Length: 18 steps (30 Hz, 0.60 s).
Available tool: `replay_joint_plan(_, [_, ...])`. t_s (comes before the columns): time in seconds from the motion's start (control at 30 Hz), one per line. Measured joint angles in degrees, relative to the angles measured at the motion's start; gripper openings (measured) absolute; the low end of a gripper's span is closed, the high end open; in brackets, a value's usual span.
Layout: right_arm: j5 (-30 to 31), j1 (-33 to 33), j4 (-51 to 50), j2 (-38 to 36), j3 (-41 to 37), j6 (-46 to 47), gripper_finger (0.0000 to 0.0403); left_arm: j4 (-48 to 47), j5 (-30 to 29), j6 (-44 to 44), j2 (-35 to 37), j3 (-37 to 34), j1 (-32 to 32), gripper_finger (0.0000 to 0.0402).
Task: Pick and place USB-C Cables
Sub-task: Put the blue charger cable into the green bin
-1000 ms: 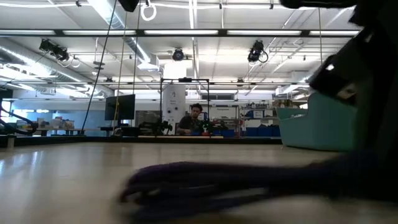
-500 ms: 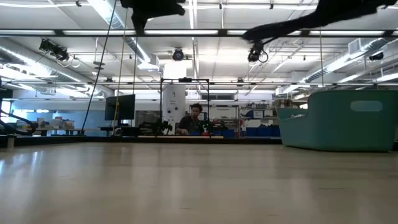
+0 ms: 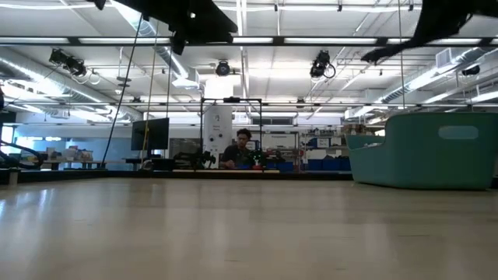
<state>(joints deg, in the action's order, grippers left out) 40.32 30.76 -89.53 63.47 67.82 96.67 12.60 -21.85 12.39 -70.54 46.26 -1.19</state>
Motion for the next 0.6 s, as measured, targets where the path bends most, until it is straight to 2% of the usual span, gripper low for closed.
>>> replay_joint_plan(0.2, [-0.06, -14.28, 0.54, -16.06, -13.42, 2.14, 0.0024, 2.0, -0.01, 0.13, -0.02, 0.01, 3.4, 0.0123])
replay_joint_plan(0.33, [-4.94, -22.36, 5.82, -24.35, -21.92, -1.42, 0.0027, 3.25, -0.53, 1.27, -0.02, 0.0, 5.22, 0.0123])
replay_joint_plan(0.47, [-10.91, -28.03, 14.92, -28.89, -28.76, -10.54, 0.0025, 3.85, -1.82, 3.86, -0.02, 0.0, 6.71, 0.0123])
replay_joint_plan(0.6, [-14.35, -33.0, 23.08, -29.29, -33.51, -17.36, 0.0026, 3.86, -2.16, 6.65, -0.02, 0.02, 7.84, 0.0123])
